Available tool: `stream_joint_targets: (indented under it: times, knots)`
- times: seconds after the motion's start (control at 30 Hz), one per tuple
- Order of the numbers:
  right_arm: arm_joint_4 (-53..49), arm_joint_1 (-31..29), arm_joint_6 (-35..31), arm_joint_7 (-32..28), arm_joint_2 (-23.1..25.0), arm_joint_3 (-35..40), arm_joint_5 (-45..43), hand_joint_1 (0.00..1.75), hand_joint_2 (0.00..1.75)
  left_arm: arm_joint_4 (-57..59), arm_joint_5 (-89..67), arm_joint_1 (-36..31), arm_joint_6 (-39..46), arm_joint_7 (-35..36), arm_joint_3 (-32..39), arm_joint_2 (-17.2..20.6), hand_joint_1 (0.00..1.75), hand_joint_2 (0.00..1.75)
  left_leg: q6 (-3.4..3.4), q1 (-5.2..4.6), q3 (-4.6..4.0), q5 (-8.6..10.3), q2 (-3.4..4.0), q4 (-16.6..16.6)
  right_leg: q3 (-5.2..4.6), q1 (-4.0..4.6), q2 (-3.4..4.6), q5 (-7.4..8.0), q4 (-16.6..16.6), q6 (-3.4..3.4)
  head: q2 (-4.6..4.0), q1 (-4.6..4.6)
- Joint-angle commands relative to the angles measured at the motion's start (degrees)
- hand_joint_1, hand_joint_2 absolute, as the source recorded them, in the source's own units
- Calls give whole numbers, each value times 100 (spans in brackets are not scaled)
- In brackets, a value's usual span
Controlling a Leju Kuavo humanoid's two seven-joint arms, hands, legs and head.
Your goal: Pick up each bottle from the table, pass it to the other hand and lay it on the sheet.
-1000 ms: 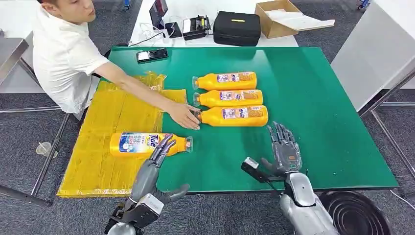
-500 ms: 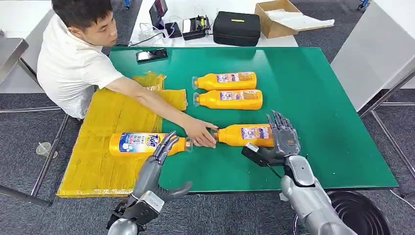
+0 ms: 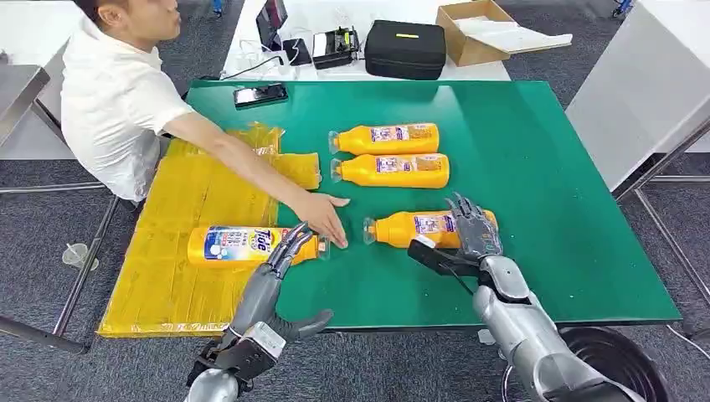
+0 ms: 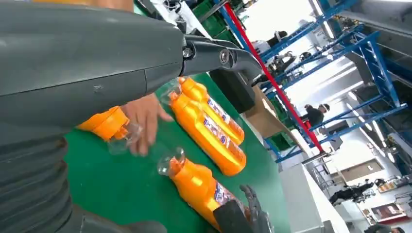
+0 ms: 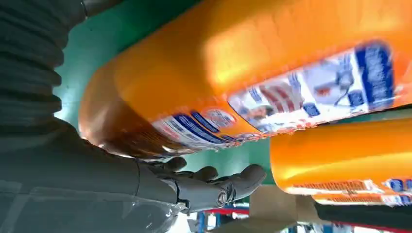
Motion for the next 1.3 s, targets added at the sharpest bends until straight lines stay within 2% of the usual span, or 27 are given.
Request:
stream_joint_targets:
  times: [0.03, 0.17, 0.33, 0.47, 0.53, 0.6, 0.73, 0.8, 0.83, 0.9, 1.03, 1.1, 1.2, 1.3]
  knots:
    - [1270, -612, 642, 734, 183, 407, 94, 175, 175, 424, 39, -215, 59, 80, -139, 49, 0, 175, 0, 4, 31, -6, 12, -3, 30, 8, 4, -2, -8, -18, 0, 0]
    - [1229, -661, 625, 966, 158, 498, 225, 175, 175, 444, 17, -183, 115, 103, -106, 5, 0, 175, 0, 5, 44, -3, 1, -3, 44, 7, -6, -4, -8, -19, 0, 0]
    - [1210, -662, 630, 938, 100, 522, 246, 175, 175, 430, 17, -176, 112, 103, -93, 7, 0, 175, 6, 8, 48, -3, -5, -3, 54, 12, -11, -8, -10, -24, 0, 2]
    - [1149, -682, 760, 445, -10, 506, 76, 175, 175, 441, 23, -200, 106, 52, -97, 33, 0, 175, 5, 10, 52, -6, -6, -2, 60, 15, -15, -11, -11, -29, 0, 0]
    - [1075, -591, 1399, -719, -60, 24, -885, 175, 175, 514, 194, -253, 10, -123, -111, 65, 0, 175, 6, 8, 49, -4, -13, -1, 58, 13, -21, -11, -9, -27, 0, 0]
    - [852, -440, 1708, -1238, -196, -50, -1335, 175, 175, 608, 355, -303, -30, -247, -121, 56, 0, 175, 7, 4, 42, 3, -14, -4, 49, 8, -18, -5, -10, -14, 0, 0]
    - [678, -337, 1833, -1344, -230, -30, -1623, 175, 175, 631, 426, -324, -38, -270, -141, 56, 0, 175, -1, 12, 66, -11, 0, -6, 62, 15, -9, -3, -16, -25, 0, 2]
    - [402, -155, 2027, -1720, -200, -145, -2168, 175, 175, 613, 682, -300, -115, -332, -84, -1, 0, 175, -4, 9, 74, -10, 18, -5, 58, 10, 10, 2, -13, -19, 0, 2]
    - [25, 66, 2143, -2041, -170, -305, -2658, 175, 175, 585, 1199, -209, -303, -270, 87, -151, 0, 175, -4, 13, 79, -8, 6, -8, 70, 16, -8, 0, -18, -32, 0, 2]
    - [-565, 387, 2237, -1979, -217, -169, -3004, 175, 175, 528, 1404, -181, -374, -191, 63, -190, 0, 175, -4, 13, 81, -10, 14, -6, 70, 20, 0, 6, -18, -32, 0, 2]
    - [-716, 458, 2306, -1993, -214, -177, -3197, 175, 175, 539, 1652, -147, -464, -109, 129, -250, 0, 175, -4, 15, 84, -12, 20, -5, 72, 26, 4, 4, -15, -37, 0, 2]
    - [-1252, 721, 2175, -2164, -124, -190, -3570, 175, 175, 605, 2497, -81, -720, 268, 303, -413, 0, 175, -4, 15, 84, -14, 29, -5, 71, 25, 15, 6, -14, -36, 0, 0]
    - [-2169, 1079, 1953, -2222, 140, -143, -4069, 175, 175, 895, 3337, -62, -460, 699, 438, -629, 0, 175, -5, 15, 83, -14, 27, -5, 72, 26, 12, 3, -14, -38, 0, 2]
    - [-2604, 1113, 1915, -2142, 331, 138, -4302, 175, 175, 1418, 3913, -237, -307, 987, 346, -659, 0, 175, -6, 11, 68, -15, 40, -6, 59, 21, 28, 4, -9, -38, 0, 2]
